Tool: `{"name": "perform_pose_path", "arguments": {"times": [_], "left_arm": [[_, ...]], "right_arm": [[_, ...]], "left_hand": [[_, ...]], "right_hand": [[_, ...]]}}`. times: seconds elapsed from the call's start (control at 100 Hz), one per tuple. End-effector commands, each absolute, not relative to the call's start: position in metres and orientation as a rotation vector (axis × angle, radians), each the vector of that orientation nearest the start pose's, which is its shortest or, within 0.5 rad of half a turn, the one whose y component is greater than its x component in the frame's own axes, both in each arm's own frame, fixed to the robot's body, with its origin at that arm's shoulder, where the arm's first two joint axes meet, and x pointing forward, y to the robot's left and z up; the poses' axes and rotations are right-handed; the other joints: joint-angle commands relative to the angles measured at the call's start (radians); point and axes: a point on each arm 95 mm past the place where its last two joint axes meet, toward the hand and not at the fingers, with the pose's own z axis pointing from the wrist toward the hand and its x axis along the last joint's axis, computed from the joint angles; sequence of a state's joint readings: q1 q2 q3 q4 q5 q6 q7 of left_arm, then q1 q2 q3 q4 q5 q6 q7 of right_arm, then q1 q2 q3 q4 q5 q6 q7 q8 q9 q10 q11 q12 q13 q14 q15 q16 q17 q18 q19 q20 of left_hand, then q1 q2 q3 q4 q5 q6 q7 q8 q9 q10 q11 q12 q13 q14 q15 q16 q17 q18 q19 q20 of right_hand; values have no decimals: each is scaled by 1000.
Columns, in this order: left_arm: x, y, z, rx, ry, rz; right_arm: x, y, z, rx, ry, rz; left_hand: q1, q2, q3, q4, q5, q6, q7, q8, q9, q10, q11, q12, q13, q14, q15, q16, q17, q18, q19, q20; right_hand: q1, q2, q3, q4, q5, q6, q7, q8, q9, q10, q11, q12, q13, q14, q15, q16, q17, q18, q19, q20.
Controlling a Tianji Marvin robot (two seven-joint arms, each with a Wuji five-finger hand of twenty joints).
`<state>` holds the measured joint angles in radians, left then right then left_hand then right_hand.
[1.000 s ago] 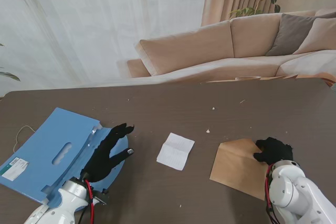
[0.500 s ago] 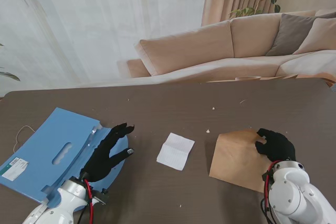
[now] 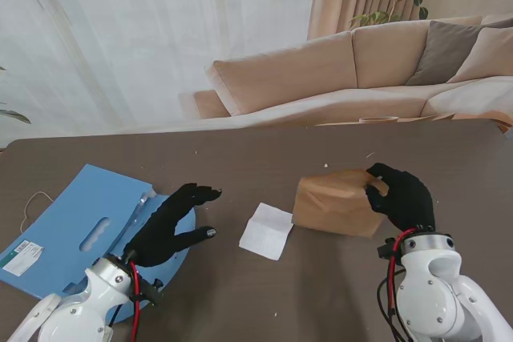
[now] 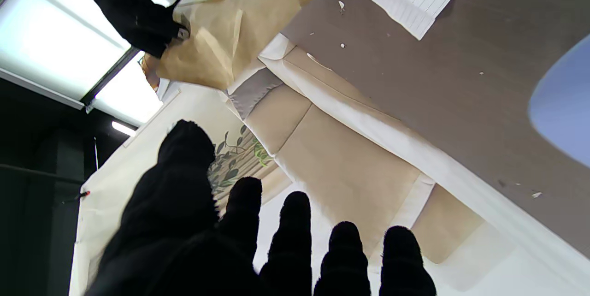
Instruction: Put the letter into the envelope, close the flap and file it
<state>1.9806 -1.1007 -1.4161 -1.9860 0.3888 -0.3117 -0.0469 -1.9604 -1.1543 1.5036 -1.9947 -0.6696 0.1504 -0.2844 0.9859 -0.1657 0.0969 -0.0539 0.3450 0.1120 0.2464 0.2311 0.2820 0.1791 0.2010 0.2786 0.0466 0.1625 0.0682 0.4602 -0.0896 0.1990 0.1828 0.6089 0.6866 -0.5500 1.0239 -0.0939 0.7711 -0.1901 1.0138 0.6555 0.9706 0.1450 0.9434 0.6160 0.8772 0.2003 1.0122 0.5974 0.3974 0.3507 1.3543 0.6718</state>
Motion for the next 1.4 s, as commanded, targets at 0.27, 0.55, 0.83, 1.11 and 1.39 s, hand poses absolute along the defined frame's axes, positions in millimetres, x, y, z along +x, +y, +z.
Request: {"name": "perform_pose_path", "arguments": {"times": [0.27,0.55,0.83,1.11,1.39], "left_arm": [[320,-34,-226,-1410,1373,-2128],[336,-48,-215,-1434,1367,-2082],[347,-51,-212,-1435,1271,-2052],[354,-56,-208,-1430,1395,-1967],[357,-66,-205,-1331,1492,-1888]], "right_arm": [[342,10,-221,1332,882,1921],[357,47,-221,1270,979,2011],[364,64,-225,1224,1060,2034],[367,75,-226,1181,1117,2047],[370,83,-229,1123,1174,2034]], "left_hand": [[-80,-106,160,5,-26,17,-24,23,30,-6,6,21,63,21,20,47,46,29,20,140],[-155,-150,252,-1,-186,80,-50,29,-47,-25,24,37,60,17,20,65,49,28,34,172],[-171,-174,319,-8,-191,102,-57,24,-48,-13,59,59,66,33,28,86,52,38,43,191],[-73,-203,410,-10,161,86,131,159,292,10,211,178,295,94,169,227,196,121,137,297],[198,-236,279,-13,351,-60,270,271,641,-9,118,452,442,121,446,256,186,142,457,255]], "right_hand": [[48,43,-5,45,21,-11,60,67,12,-5,18,9,19,22,14,10,2,17,25,20],[45,42,-5,49,22,-16,52,76,17,-11,12,12,27,20,10,9,12,18,26,22],[45,46,-7,51,21,-17,47,83,17,-15,9,14,28,17,8,9,13,19,25,23],[44,49,-9,54,19,-16,44,88,17,-15,7,15,28,16,7,9,15,16,25,24],[40,52,-8,57,16,-21,41,96,17,-21,3,19,31,9,4,9,20,12,25,24]]}}
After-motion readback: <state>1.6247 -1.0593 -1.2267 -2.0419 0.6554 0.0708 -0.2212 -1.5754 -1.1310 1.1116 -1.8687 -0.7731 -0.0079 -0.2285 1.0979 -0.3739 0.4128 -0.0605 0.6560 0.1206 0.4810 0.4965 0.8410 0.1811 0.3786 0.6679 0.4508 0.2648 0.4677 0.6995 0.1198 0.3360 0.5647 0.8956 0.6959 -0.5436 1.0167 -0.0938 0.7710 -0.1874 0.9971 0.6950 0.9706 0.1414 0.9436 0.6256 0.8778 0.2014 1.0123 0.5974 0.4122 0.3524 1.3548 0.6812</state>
